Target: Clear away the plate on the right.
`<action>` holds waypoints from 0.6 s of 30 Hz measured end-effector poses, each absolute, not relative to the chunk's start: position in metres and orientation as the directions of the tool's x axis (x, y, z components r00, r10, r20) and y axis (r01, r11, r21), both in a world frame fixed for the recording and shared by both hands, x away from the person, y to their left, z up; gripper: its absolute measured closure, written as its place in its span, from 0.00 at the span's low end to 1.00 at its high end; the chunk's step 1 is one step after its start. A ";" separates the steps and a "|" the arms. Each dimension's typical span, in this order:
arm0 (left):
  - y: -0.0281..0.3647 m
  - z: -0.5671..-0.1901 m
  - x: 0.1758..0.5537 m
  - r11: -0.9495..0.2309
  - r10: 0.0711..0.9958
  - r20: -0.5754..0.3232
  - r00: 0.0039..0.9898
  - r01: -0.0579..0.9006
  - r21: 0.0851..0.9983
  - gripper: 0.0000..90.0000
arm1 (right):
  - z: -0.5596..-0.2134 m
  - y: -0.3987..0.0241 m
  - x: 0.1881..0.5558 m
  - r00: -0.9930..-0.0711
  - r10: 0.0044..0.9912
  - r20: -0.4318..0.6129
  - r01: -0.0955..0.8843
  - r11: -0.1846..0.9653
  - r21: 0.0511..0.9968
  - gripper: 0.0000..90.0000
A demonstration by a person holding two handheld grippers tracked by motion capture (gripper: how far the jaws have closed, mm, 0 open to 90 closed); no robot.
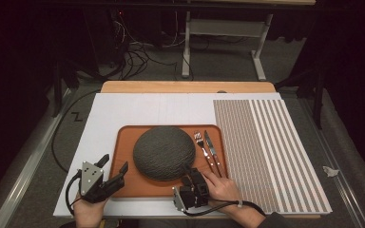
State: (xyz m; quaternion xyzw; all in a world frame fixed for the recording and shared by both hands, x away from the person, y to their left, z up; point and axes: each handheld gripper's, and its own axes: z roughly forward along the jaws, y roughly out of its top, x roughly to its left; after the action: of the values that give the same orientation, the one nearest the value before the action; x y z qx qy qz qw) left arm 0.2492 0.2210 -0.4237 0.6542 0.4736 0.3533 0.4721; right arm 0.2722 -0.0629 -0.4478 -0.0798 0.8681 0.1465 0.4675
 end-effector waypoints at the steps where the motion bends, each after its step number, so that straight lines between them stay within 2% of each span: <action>1: 0.221 -0.424 0.249 -0.105 0.953 0.015 0.301 0.286 0.952 0.35 | -0.447 -0.064 0.273 -0.551 0.001 -0.835 -0.273 0.945 0.181 0.59; 18: 0.221 -0.424 0.249 -0.106 0.953 0.015 0.301 0.287 0.952 0.35 | -0.445 -0.085 0.276 -0.544 0.017 -0.839 -0.258 0.948 0.187 0.56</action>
State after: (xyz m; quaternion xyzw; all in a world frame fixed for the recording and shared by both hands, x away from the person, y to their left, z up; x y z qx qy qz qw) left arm 0.2492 0.2209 -0.4237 0.6544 0.4739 0.3532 0.4717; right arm 0.2759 -0.0846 -0.4445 -0.0697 0.8666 0.1456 0.4722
